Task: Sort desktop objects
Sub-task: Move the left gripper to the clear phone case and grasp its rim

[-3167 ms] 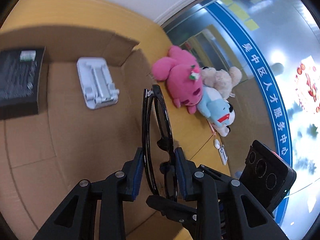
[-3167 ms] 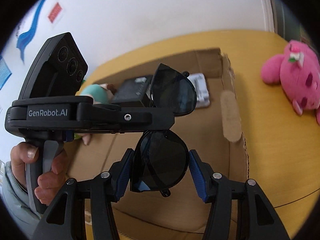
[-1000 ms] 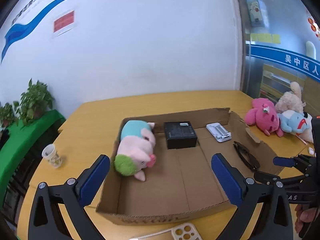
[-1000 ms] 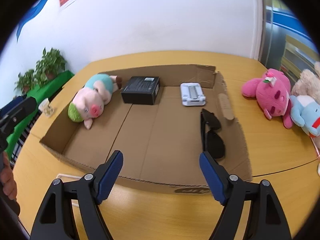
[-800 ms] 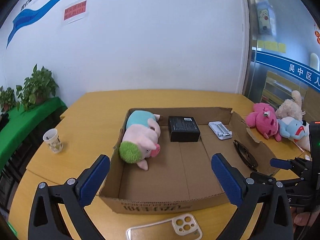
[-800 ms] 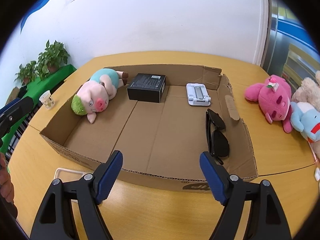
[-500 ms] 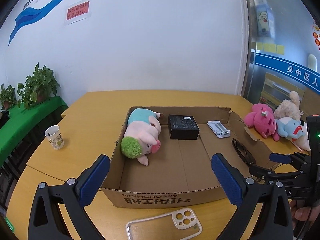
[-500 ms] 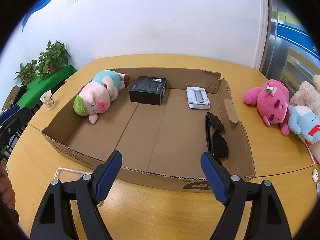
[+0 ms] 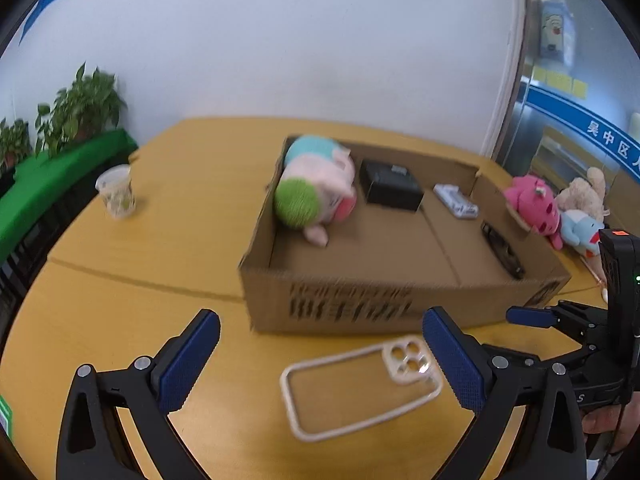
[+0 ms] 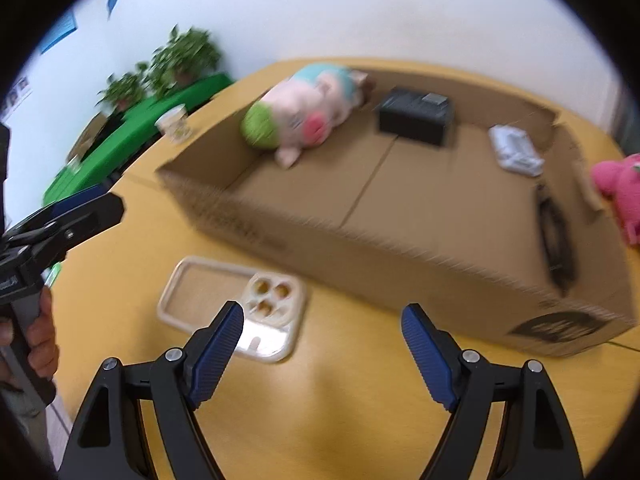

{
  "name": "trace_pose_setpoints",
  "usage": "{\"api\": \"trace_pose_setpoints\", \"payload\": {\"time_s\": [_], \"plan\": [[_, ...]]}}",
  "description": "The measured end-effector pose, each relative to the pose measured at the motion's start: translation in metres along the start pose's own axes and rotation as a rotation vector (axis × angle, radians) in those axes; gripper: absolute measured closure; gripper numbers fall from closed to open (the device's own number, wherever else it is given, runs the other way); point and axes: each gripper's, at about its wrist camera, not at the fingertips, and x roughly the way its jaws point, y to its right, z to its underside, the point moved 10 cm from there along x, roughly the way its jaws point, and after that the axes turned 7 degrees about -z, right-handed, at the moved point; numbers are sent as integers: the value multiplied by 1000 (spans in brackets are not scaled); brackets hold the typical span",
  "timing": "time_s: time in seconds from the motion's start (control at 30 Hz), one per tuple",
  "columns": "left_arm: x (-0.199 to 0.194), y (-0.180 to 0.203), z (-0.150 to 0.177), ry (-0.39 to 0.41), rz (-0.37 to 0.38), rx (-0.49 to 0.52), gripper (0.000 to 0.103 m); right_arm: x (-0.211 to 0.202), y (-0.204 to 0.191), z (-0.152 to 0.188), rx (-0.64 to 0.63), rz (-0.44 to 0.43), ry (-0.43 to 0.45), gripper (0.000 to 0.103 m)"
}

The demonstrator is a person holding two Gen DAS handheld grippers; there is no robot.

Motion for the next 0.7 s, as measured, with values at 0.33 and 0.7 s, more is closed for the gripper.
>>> {"api": "trace_pose_setpoints", "payload": {"time_s": [0.33, 0.7], "plan": [[54, -12, 64, -257, 215, -146, 8, 52, -36, 22, -3, -213, -108, 22], [77, 1, 69, -372, 295, -207, 34, 55, -36, 17, 26, -268, -64, 19]]}}
